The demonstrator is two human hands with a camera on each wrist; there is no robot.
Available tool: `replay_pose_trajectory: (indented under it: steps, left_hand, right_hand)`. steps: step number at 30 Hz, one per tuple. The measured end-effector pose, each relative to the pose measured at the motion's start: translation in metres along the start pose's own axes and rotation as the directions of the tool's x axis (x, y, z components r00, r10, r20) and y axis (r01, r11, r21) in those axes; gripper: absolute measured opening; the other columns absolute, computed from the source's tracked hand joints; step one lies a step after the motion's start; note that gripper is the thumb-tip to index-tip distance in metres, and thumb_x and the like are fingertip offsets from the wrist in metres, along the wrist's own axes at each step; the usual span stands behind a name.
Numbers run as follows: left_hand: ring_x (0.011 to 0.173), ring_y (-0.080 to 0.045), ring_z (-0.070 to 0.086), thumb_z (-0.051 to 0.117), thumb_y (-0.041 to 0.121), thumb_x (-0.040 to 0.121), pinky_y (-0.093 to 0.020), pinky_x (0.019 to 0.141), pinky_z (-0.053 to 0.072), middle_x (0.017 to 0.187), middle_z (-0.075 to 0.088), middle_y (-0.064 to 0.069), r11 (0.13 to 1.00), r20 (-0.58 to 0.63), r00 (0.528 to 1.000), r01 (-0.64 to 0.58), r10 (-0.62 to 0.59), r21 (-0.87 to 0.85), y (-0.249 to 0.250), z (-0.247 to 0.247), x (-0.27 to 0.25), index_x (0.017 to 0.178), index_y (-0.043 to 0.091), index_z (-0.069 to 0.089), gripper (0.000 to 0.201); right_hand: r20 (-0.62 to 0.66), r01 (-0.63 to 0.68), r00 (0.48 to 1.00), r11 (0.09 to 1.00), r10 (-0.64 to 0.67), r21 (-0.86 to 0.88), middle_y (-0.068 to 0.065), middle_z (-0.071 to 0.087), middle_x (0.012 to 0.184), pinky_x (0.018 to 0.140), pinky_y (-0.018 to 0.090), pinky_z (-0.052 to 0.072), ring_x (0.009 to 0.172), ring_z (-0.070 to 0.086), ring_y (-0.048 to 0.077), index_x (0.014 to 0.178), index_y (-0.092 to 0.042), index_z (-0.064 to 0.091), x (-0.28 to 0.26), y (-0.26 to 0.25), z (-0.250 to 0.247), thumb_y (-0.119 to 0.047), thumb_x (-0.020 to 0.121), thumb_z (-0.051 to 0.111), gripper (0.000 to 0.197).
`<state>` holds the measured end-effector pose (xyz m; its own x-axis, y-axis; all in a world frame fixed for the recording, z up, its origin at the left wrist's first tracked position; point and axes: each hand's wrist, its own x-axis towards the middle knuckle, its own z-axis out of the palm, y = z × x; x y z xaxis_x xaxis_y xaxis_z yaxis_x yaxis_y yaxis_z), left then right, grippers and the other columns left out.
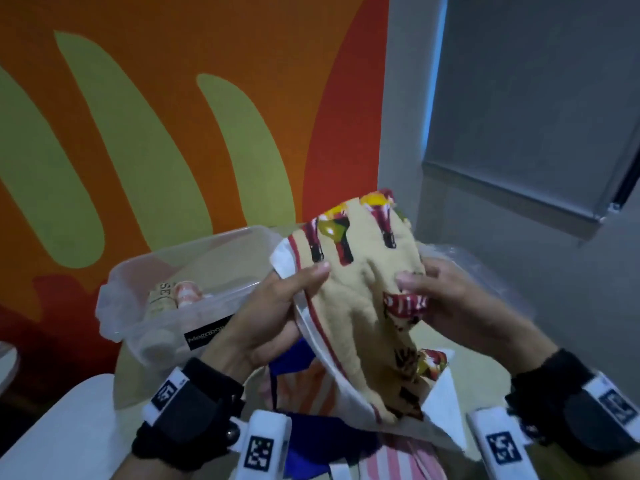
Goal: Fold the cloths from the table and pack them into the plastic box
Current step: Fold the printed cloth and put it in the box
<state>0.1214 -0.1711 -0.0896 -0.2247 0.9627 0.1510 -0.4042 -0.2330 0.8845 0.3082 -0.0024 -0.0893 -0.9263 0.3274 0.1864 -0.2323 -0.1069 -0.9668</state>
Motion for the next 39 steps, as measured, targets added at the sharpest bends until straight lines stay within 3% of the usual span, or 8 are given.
replay_pose_trajectory:
  steps: [5, 8, 12, 17, 22, 25, 31, 39]
  left_hand:
    - [0.120, -0.040, 0.065, 0.056, -0.006, 0.096, -0.047, 0.103, 0.055, 0.132, 0.065, -0.028, 0.974, -0.016, 0.986, 0.168, -0.167, 0.152, -0.038, -0.003, 0.002, 0.125, 0.002, 0.070, 0.034]
    - [0.126, -0.038, 0.063, 0.055, 0.024, 0.103, -0.046, 0.104, 0.053, 0.138, 0.061, -0.029, 0.983, -0.160, 0.975, 0.132, -0.151, -0.124, -0.038, -0.007, 0.026, 0.132, -0.002, 0.065, 0.040]
    - [0.117, -0.030, 0.069, 0.046, 0.035, 0.107, -0.047, 0.104, 0.051, 0.138, 0.063, -0.023, 0.976, -0.195, 0.968, 0.124, -0.159, -0.180, -0.057, -0.001, 0.037, 0.126, 0.006, 0.071, 0.043]
    - [0.119, -0.042, 0.066, 0.064, 0.002, 0.094, -0.045, 0.097, 0.057, 0.126, 0.068, -0.028, 0.988, -0.156, 0.976, 0.155, -0.152, 0.011, -0.070, -0.009, 0.046, 0.124, -0.001, 0.071, 0.031]
    - [0.144, -0.036, 0.045, 0.048, 0.045, 0.106, -0.053, 0.121, 0.033, 0.153, 0.050, -0.020, 0.915, -0.198, 0.972, 0.037, -0.127, -0.403, -0.048, -0.023, 0.082, 0.148, 0.007, 0.052, 0.058]
    - [0.128, -0.037, 0.062, 0.057, 0.033, 0.100, -0.045, 0.103, 0.055, 0.132, 0.067, -0.020, 0.956, -0.178, 0.966, 0.136, -0.186, -0.259, -0.067, -0.021, 0.083, 0.123, 0.006, 0.075, 0.040]
    - [0.118, -0.045, 0.065, 0.068, 0.009, 0.093, -0.050, 0.098, 0.054, 0.131, 0.062, -0.034, 0.972, -0.143, 0.967, 0.192, -0.211, -0.138, -0.089, -0.052, 0.061, 0.133, -0.006, 0.062, 0.043]
    - [0.113, -0.031, 0.070, 0.064, 0.016, 0.097, -0.040, 0.093, 0.058, 0.126, 0.070, -0.024, 0.975, -0.323, 0.920, 0.196, -0.220, -0.104, -0.091, -0.051, 0.073, 0.128, 0.000, 0.065, 0.035]
  right_hand:
    - [-0.292, -0.268, 0.919, 0.963, 0.266, 0.034, 0.029, 0.073, 0.097, 0.067, 0.032, 0.060, 0.074, 0.072, 0.030, 0.101, 0.008, 0.072, -0.004, 0.048, -0.010, -0.003, 0.089, 0.069, 0.017]
    - [-0.351, -0.232, 0.895, 0.960, 0.274, 0.157, 0.024, 0.074, 0.091, 0.062, 0.031, 0.061, 0.069, 0.073, 0.026, 0.102, 0.008, 0.070, 0.013, 0.043, -0.021, -0.003, 0.094, 0.062, 0.016]
    - [-0.291, -0.088, 0.930, 0.906, 0.223, 0.414, 0.022, 0.074, 0.105, 0.081, 0.039, 0.062, 0.089, 0.074, 0.029, 0.115, 0.006, 0.070, 0.040, 0.022, -0.042, -0.023, 0.098, 0.060, 0.035]
    - [-0.278, -0.247, 0.931, 0.969, 0.238, 0.003, 0.033, 0.069, 0.116, 0.079, 0.037, 0.058, 0.091, 0.071, 0.034, 0.110, 0.004, 0.074, 0.038, 0.052, -0.052, -0.007, 0.086, 0.072, 0.027]
    - [-0.320, 0.045, 0.942, 0.906, 0.102, 0.421, 0.018, 0.074, 0.114, 0.087, 0.041, 0.061, 0.101, 0.074, 0.026, 0.108, -0.003, 0.076, 0.077, 0.015, -0.063, -0.022, 0.094, 0.061, 0.028]
    - [-0.256, -0.076, 0.943, 0.887, 0.213, 0.456, 0.020, 0.071, 0.122, 0.094, 0.045, 0.059, 0.108, 0.072, 0.029, 0.118, -0.004, 0.073, 0.077, 0.029, -0.069, -0.041, 0.091, 0.062, 0.047]
    - [-0.292, -0.181, 0.905, 0.900, 0.311, 0.397, 0.029, 0.067, 0.109, 0.084, 0.040, 0.056, 0.090, 0.068, 0.035, 0.115, 0.005, 0.068, 0.052, 0.091, -0.084, -0.010, 0.076, 0.084, 0.045]
    - [-0.271, -0.300, 0.874, 0.886, 0.404, 0.354, 0.036, 0.057, 0.135, 0.105, 0.051, 0.048, 0.114, 0.063, 0.041, 0.136, 0.017, 0.048, 0.088, 0.099, -0.068, 0.008, 0.089, 0.057, 0.049]
